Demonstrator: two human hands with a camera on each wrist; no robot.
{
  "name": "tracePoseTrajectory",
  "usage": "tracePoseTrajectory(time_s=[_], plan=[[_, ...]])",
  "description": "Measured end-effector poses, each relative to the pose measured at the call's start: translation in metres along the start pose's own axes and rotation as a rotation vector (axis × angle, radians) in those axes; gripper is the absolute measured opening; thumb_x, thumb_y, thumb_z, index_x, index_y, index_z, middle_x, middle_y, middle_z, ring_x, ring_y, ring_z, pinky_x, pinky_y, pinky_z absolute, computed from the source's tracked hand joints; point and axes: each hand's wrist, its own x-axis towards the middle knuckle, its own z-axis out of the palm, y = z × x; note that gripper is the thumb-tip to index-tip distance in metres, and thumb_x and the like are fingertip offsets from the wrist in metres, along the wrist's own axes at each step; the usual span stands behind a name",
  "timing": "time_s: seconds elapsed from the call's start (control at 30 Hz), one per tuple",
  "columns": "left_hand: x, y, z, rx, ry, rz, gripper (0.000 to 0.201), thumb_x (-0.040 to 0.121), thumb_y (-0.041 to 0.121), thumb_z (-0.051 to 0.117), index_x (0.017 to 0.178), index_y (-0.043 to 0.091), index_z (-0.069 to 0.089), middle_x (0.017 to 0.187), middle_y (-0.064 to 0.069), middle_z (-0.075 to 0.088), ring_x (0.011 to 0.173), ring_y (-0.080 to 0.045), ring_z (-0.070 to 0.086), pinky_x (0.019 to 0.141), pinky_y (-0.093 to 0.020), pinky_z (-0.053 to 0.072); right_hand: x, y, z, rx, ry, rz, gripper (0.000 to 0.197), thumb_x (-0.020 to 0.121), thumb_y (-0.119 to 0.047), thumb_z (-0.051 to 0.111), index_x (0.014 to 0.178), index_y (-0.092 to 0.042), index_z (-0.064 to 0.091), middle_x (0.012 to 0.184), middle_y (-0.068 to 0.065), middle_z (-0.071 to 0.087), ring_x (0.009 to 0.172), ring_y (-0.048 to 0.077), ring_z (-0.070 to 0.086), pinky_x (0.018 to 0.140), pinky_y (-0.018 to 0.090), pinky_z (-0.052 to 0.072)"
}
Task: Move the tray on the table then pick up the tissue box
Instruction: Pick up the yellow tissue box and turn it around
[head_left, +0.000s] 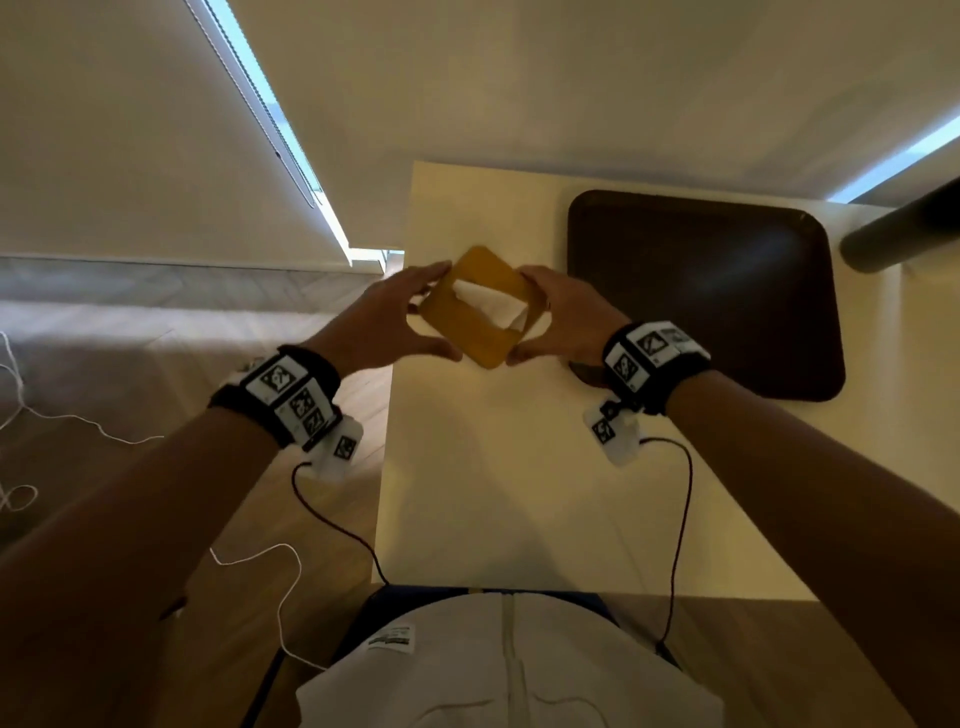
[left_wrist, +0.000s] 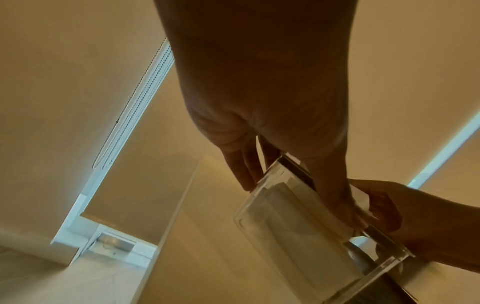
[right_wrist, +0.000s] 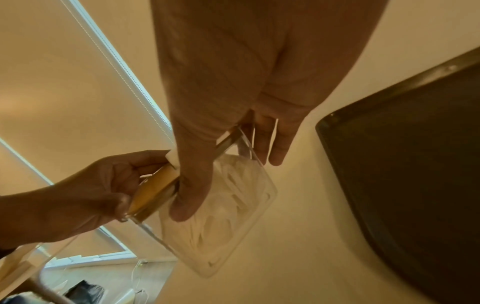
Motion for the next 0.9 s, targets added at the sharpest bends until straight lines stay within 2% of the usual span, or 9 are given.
tracePoseTrajectory(time_s=[0.1, 0.2, 0.27, 0.33, 0.37, 0.53, 0.77, 0.83, 0.9], plan=[[0.045, -0.006, -0.022, -0.003, 0.014, -0.011, 0.115, 0.055, 0.054, 0.084, 0.151, 0.011, 0.036, 0.145, -0.011, 0.051, 0.124, -0.021, 0.056, 0.101, -0.034, 0.051, 0.04, -0.001, -0.029, -0.051, 0.012, 0.021, 0.115, 0.053, -0.048, 0.091, 0.145, -0.015, 0.033, 0.14, 0.006, 0.049, 0.124, 0.023, 0.049, 0.106, 0.039, 0.041], [0.082, -0.013, -0.038, -0.008, 0.025, -0.031, 0.116, 0.054, 0.062, 0.081, 0.15, 0.015, 0.038, 0.144, -0.009, 0.053, 0.125, -0.021, 0.056, 0.102, -0.037, 0.052, 0.073, 0.002, -0.05, -0.019, 0.033, 0.057, 0.112, 0.054, -0.041, 0.093, 0.145, -0.013, 0.033, 0.139, 0.008, 0.051, 0.122, 0.024, 0.051, 0.103, 0.04, 0.044], [0.103, -0.017, -0.045, -0.029, 0.047, -0.066, 0.113, 0.055, 0.056, 0.083, 0.15, 0.017, 0.039, 0.144, -0.008, 0.053, 0.126, -0.02, 0.056, 0.099, -0.025, 0.05, 0.091, 0.005, -0.059, 0.003, 0.041, 0.093, 0.115, 0.051, -0.045, 0.093, 0.145, -0.015, 0.033, 0.138, 0.007, 0.052, 0.122, 0.026, 0.052, 0.103, 0.045, 0.045], [0.121, -0.022, -0.048, -0.043, 0.067, -0.09, 0.106, 0.061, 0.044, 0.087, 0.151, 0.017, 0.039, 0.144, -0.007, 0.053, 0.125, -0.016, 0.054, 0.091, -0.009, 0.045, 0.104, 0.009, -0.063, 0.023, 0.05, 0.116, 0.12, 0.046, -0.053, 0.092, 0.145, -0.018, 0.034, 0.14, 0.005, 0.051, 0.123, 0.026, 0.052, 0.102, 0.048, 0.046], [0.127, -0.024, -0.049, -0.046, 0.071, -0.094, 0.102, 0.063, 0.037, 0.089, 0.151, 0.017, 0.04, 0.143, -0.007, 0.053, 0.125, -0.015, 0.054, 0.088, -0.005, 0.044, 0.109, 0.012, -0.064, 0.029, 0.052, 0.121, 0.12, 0.045, -0.054, 0.091, 0.145, -0.018, 0.034, 0.139, 0.005, 0.052, 0.123, 0.026, 0.052, 0.102, 0.049, 0.047], [0.142, -0.028, -0.048, -0.045, 0.079, -0.095, 0.097, 0.067, 0.025, 0.091, 0.149, 0.018, 0.041, 0.143, -0.007, 0.054, 0.125, -0.017, 0.054, 0.098, -0.02, 0.046, 0.122, 0.025, -0.065, 0.044, 0.067, 0.123, 0.114, 0.05, -0.047, 0.093, 0.144, -0.018, 0.035, 0.138, 0.005, 0.052, 0.119, 0.025, 0.054, 0.1, 0.047, 0.048], [0.139, -0.038, -0.038, -0.046, 0.096, -0.112, 0.098, 0.066, 0.028, 0.091, 0.15, 0.016, 0.041, 0.144, -0.006, 0.054, 0.122, -0.013, 0.055, 0.087, 0.0, 0.043, 0.123, 0.032, -0.06, 0.053, 0.058, 0.103, 0.114, 0.049, -0.046, 0.093, 0.144, -0.019, 0.034, 0.139, 0.005, 0.051, 0.122, 0.027, 0.052, 0.103, 0.05, 0.045], [0.136, -0.039, -0.036, -0.071, 0.097, -0.122, 0.099, 0.066, 0.029, 0.091, 0.151, 0.017, 0.041, 0.145, -0.005, 0.053, 0.124, -0.013, 0.055, 0.089, -0.002, 0.043, 0.123, 0.033, -0.059, 0.049, 0.055, 0.099, 0.117, 0.047, -0.05, 0.092, 0.144, -0.02, 0.034, 0.139, 0.005, 0.051, 0.123, 0.027, 0.051, 0.103, 0.05, 0.044], [0.135, -0.038, -0.035, -0.085, 0.095, -0.129, 0.101, 0.065, 0.032, 0.09, 0.151, 0.017, 0.04, 0.146, -0.006, 0.052, 0.127, -0.015, 0.054, 0.096, -0.011, 0.045, 0.123, 0.033, -0.059, 0.054, 0.051, 0.093, 0.117, 0.048, -0.049, 0.092, 0.145, -0.019, 0.034, 0.14, 0.005, 0.051, 0.123, 0.027, 0.051, 0.104, 0.05, 0.044]])
